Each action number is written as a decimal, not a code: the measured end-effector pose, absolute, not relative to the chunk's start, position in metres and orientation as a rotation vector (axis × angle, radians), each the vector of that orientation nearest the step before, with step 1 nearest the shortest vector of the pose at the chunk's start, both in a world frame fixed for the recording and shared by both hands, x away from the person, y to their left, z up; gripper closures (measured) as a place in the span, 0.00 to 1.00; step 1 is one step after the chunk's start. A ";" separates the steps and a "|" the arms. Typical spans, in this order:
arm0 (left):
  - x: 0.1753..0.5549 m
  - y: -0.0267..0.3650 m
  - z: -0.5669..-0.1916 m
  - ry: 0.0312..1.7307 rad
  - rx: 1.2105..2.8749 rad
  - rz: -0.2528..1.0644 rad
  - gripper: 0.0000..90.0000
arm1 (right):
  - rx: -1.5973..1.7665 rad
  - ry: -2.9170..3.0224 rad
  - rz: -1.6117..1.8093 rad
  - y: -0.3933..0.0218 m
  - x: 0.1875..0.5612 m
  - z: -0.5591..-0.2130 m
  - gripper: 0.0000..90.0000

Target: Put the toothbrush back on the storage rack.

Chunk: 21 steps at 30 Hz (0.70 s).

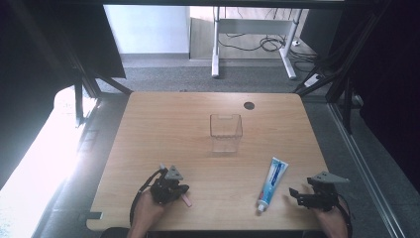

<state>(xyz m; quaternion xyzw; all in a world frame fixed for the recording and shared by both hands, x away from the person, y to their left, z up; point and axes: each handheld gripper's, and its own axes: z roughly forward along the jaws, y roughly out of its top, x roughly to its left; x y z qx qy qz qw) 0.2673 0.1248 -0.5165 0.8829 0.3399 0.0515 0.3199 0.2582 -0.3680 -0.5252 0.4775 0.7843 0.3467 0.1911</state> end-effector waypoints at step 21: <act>0.250 0.144 -0.522 0.968 2.335 0.102 1.00 | 1.348 2.213 0.968 -0.368 0.259 -0.527 0.15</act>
